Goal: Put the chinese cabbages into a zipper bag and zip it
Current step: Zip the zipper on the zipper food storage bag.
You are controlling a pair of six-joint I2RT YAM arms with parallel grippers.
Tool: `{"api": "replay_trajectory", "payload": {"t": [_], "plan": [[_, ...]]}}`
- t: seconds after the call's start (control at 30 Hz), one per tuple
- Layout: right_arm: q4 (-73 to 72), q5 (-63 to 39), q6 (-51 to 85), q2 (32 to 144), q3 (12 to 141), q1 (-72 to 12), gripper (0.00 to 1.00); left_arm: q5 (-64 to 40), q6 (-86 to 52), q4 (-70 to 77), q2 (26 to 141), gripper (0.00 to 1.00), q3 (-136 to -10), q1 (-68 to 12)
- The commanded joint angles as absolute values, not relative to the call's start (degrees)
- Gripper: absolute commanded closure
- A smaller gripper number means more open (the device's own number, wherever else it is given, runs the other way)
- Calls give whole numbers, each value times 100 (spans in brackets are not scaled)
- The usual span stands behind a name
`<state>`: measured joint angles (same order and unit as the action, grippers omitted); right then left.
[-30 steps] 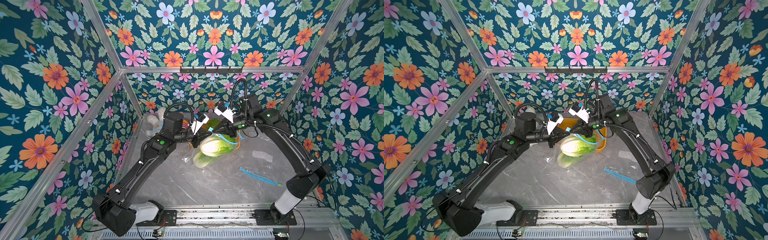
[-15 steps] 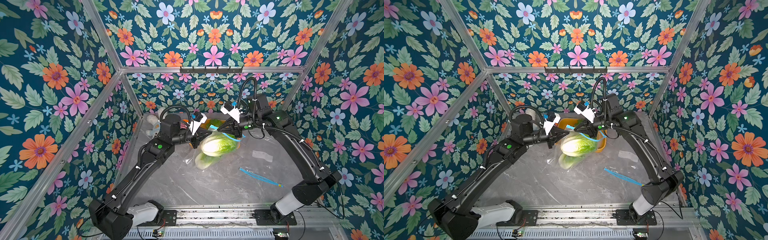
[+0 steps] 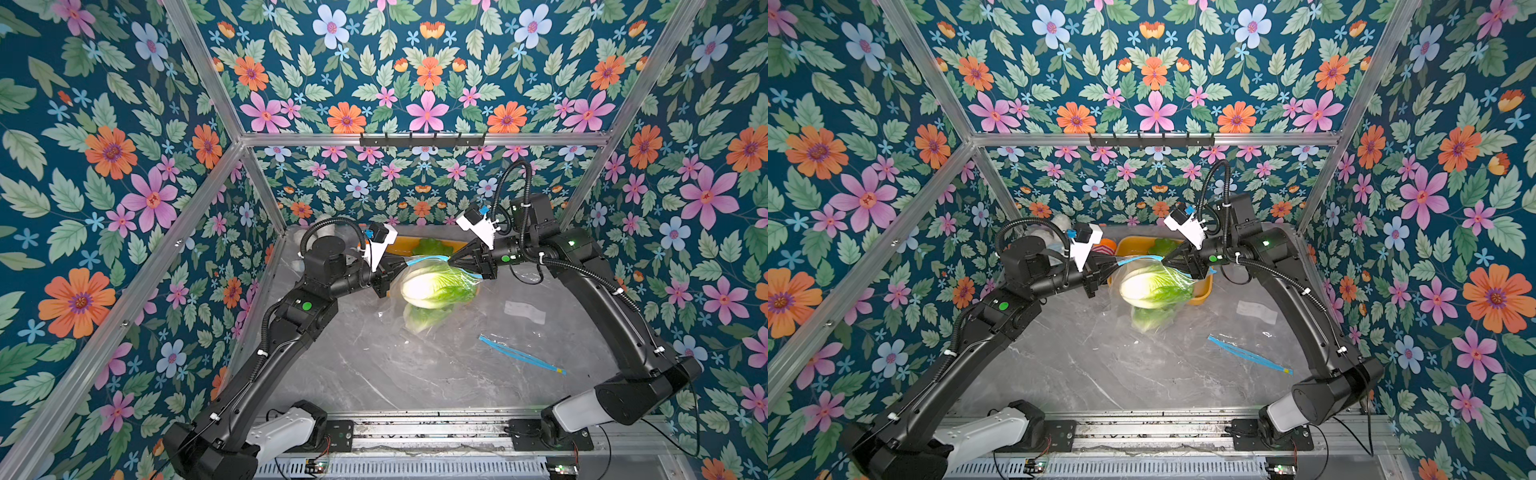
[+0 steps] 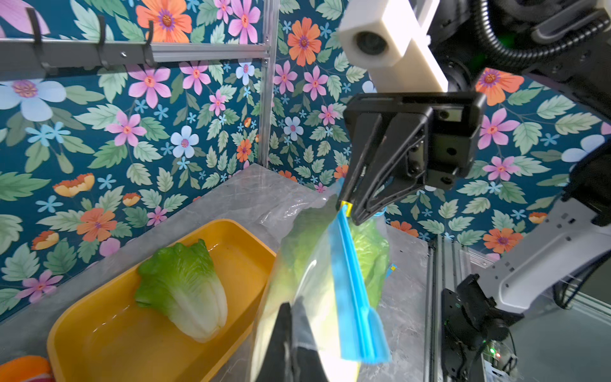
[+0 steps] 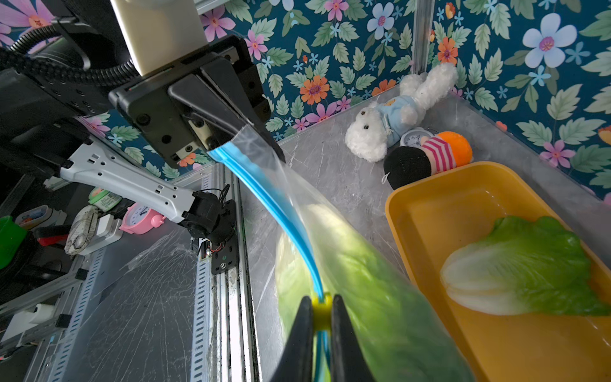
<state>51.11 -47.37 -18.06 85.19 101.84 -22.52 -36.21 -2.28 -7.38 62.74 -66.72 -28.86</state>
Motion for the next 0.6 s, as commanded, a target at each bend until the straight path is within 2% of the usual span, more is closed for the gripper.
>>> {"api": "replay_trajectory", "payload": {"t": [0.0,0.57], "plan": [[5089,-4458,-1698,8369,10057,-2141,96,-2921,-427,-564,6157,100,-6653,-2745],[5079,-4207,-1390,7886,9639,-1897,96,-2325,-792,-667,6144,100,-6587,-2183]]}}
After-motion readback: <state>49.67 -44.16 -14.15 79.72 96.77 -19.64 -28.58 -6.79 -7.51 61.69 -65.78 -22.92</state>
